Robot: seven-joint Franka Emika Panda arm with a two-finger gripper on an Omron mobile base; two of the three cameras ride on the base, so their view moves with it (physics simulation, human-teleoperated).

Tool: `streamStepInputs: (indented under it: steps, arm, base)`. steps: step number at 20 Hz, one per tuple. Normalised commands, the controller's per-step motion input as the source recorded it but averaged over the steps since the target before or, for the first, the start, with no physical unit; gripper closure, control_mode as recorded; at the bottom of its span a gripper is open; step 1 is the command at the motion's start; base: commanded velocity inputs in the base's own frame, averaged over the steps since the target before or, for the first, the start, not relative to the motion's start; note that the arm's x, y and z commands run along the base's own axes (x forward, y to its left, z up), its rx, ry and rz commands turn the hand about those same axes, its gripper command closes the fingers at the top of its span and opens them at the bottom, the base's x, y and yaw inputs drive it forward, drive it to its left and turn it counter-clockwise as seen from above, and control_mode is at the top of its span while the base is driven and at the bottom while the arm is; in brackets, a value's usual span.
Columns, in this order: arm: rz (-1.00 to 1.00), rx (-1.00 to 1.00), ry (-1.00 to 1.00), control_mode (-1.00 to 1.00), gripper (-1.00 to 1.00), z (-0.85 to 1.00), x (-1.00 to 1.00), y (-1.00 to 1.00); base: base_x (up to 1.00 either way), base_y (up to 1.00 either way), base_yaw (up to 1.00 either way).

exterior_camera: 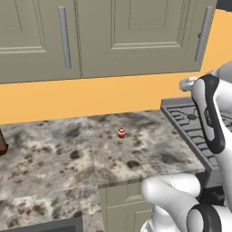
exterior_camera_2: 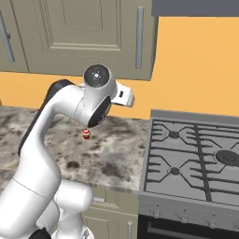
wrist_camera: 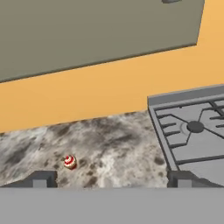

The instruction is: Pick the dish brush and bar soap from the cabinet and place them on the counter.

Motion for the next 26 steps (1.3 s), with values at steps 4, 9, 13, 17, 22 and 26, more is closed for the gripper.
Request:
streamStepInputs:
  steps: [4,9,13,17,22,26]
  arm:
    - [-0.07,-0.04,-0.07,-1.00,-1.00,0.18,-0.01,-0.22]
    - [-0.05,-0.01,-0.09,-1.00,-1.00,0.23,0.00,-0.21]
    - [-0.01,0.00,-0.14,-1.00,-1.00,0.23,-0.05,-0.14]
    - [0.00,0.00,-0.18,-1.00,-1.00,0.18,-0.12,-0.05]
    - [0.00,0.00,-0.17,-1.00,-1.00,0.13,-0.17,-0.03]
    - [0.00,0.00,-0.14,-1.00,-1.00,0.10,-0.02,0.00]
  base:
    - [0.00,0.00,0.00]
    - [0.00,0.00,0.00]
    - [0.00,0.00,0.00]
    - [0.00,0.00,0.00]
    - [0.00,0.00,0.00]
    - [0.00,0.00,0.00]
